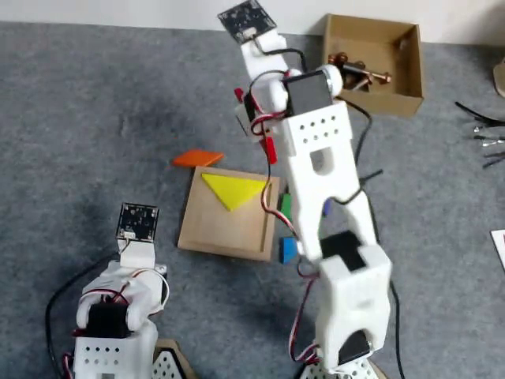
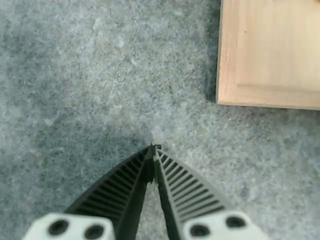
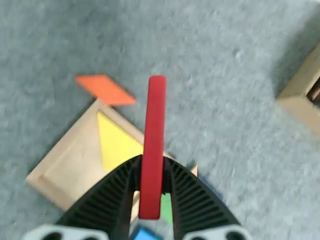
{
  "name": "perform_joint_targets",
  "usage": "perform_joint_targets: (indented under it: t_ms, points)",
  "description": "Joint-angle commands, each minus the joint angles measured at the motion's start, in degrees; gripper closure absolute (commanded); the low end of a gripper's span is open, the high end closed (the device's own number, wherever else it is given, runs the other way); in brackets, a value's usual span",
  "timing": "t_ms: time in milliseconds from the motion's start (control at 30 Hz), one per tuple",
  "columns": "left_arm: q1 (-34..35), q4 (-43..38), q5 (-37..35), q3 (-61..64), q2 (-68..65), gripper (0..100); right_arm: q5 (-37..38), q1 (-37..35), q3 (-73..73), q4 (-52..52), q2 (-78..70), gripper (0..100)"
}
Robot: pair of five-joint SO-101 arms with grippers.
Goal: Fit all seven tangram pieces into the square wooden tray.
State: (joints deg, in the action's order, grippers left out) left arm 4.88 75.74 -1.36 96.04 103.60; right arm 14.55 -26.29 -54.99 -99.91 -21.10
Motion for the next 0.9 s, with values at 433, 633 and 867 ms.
perform_joint_targets:
  t_ms: [433, 633, 867]
  points:
    - [0.75, 0.26, -0.35, 1.1, 0.92, 99, -25.49, -10.68, 33.89, 3.3, 20.09, 99.4]
    - [0.75, 0.26, -0.35, 1.1, 0.92, 99, -25.85, -13.76, 37.41, 3.56, 22.2, 99.4]
    - [0.75, 0.26, -0.35, 1.1, 0.92, 99, -25.49, -14.9, 49.98, 10.24, 34.68, 99.4]
